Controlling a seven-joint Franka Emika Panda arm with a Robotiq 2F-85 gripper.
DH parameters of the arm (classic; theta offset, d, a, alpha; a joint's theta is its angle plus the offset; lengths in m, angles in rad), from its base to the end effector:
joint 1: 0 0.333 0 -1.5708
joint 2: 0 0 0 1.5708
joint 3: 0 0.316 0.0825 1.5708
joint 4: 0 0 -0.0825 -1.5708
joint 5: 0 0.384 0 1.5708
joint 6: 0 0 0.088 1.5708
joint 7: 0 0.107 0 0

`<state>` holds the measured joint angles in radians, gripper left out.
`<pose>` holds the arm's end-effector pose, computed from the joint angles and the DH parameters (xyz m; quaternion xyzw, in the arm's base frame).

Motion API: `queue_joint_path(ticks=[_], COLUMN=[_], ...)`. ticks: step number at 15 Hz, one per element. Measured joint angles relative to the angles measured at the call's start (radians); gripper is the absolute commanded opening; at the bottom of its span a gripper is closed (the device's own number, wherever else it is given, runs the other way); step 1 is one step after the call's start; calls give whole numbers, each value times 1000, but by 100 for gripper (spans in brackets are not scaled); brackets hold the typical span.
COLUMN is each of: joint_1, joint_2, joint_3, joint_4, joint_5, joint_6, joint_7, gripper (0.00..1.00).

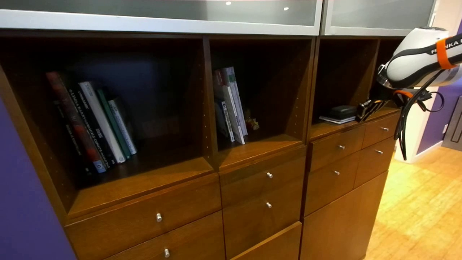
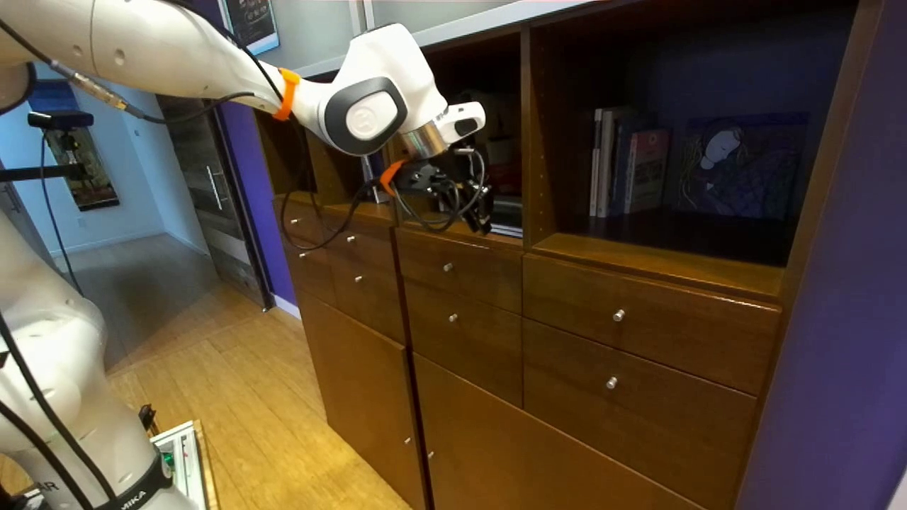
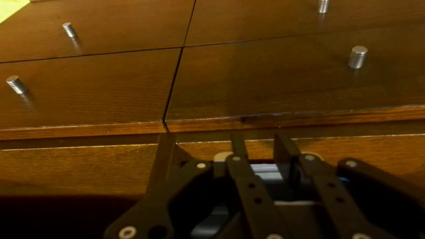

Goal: Push the books in the right middle shelf forward

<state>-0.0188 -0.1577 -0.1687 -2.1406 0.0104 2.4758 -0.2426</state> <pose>0.5350 -0.1056 0.5259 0.9697 0.0213 0.2409 0.0351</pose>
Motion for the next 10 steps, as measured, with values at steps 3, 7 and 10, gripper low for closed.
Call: queue_joint_path(ticks=[3, 7, 10], joint_1=[-8, -11, -12], joint_2=[36, 61, 63], joint_3=[7, 11, 12], joint_4=[53, 86, 88], joint_5=[-1, -1, -1], joint_6=[-31, -32, -32], joint_7=[7, 15, 15], gripper=[4, 1, 0])
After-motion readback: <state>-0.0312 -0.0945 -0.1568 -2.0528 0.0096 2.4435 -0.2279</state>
